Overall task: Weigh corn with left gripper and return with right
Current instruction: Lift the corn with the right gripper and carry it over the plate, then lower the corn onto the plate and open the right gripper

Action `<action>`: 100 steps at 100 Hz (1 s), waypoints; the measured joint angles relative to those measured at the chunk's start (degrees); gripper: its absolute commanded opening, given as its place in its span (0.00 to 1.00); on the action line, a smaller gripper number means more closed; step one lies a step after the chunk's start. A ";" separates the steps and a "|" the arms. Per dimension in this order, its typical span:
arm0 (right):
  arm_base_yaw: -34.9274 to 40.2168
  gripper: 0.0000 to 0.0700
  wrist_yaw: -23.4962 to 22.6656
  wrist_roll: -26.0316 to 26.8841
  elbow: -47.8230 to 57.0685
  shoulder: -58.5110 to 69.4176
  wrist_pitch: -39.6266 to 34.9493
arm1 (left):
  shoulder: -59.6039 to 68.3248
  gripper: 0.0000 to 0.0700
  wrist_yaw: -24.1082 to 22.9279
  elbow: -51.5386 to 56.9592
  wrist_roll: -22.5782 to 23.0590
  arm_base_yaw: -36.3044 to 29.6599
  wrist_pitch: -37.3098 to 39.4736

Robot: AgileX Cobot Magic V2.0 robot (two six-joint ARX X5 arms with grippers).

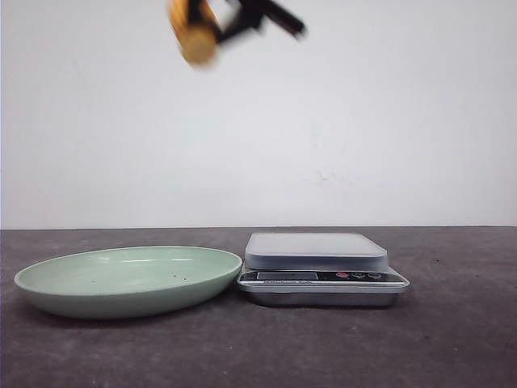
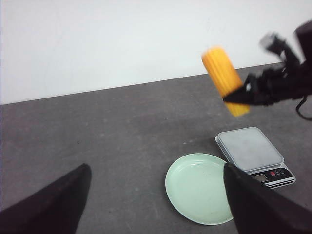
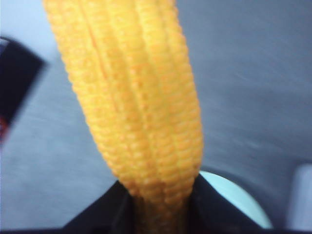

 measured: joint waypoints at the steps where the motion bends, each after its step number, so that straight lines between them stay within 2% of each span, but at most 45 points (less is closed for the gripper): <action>1: 0.37 0.00 0.33 0.22 0.00 -0.07 0.09 | 0.00 0.73 0.00 0.00 0.00 0.00 0.00; 16: 4.11 0.00 4.11 2.99 -0.37 1.09 -3.69 | 0.00 0.73 0.02 0.00 0.00 0.00 0.02; 38: 5.73 0.00 2.05 5.68 -0.42 8.72 -8.48 | 0.00 0.73 0.02 0.00 0.00 0.00 0.02; 51: 6.21 0.00 -0.79 7.21 -0.57 14.03 -9.53 | 0.00 0.73 0.02 0.00 -0.02 0.00 0.00; 73: 6.12 0.00 -9.81 10.51 -0.59 20.90 -11.45 | 0.00 0.73 0.02 0.00 -0.04 0.00 0.02; 81: 6.10 0.01 -11.37 10.75 -0.72 22.40 -12.48 | 0.00 0.73 0.02 0.00 -0.22 0.00 0.00; 84: 6.10 0.08 -11.43 10.75 -0.81 22.56 -13.03 | 0.00 0.73 0.02 0.00 -0.26 0.00 0.02; 87: 6.12 0.19 -11.63 10.73 -0.83 22.64 -13.53 | 0.00 0.73 0.02 0.00 -0.42 0.00 0.00; 90: 6.12 0.36 -11.91 10.58 -0.83 22.64 -13.70 | 0.00 0.73 0.00 0.00 -0.68 0.00 0.02; 97: 6.12 0.84 -12.33 9.73 -0.81 22.62 -13.94 | 0.00 0.73 0.02 0.00 -1.46 0.00 0.02; 100: 6.12 0.99 -12.55 9.33 -0.81 22.62 -14.32 | 0.00 0.73 0.02 0.00 -1.73 0.00 0.02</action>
